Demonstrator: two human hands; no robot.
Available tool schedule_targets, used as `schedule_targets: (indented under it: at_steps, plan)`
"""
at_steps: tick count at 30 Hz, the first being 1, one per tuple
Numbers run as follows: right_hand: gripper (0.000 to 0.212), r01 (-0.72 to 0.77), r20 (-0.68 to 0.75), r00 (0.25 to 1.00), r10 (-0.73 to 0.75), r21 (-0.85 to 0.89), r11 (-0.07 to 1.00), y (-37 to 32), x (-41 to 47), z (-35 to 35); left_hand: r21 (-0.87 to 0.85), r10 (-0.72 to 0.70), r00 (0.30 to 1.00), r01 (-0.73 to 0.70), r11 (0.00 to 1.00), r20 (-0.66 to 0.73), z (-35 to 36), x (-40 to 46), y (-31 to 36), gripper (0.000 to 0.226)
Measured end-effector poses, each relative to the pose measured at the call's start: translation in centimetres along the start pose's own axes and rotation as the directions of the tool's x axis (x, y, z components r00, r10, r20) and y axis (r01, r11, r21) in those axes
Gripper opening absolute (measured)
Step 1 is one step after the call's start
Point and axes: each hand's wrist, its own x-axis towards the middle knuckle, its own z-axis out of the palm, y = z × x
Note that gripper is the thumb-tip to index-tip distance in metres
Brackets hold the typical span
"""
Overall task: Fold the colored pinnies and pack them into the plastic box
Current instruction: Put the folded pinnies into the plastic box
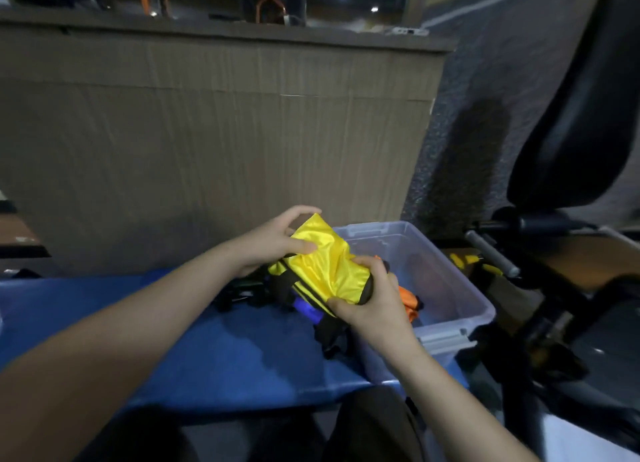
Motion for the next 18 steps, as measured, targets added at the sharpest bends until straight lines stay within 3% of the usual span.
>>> schedule_targets:
  at_steps: [9, 18]
  plan:
    - [0.066, -0.096, -0.131, 0.988, 0.087, -0.064, 0.993, 2.5, 0.5, -8.6, -0.013, 0.027, 0.993, -0.026, 1.0, 0.115, 8.0, 6.7, 3.7, 0.06]
    - [0.067, -0.198, -0.184, 0.967, 0.178, -0.097, 0.975, 4.8, 1.5, -12.7, 0.029, 0.035, 0.981, -0.041, 0.999, 0.189, 12.2, 12.4, 4.4, 0.06]
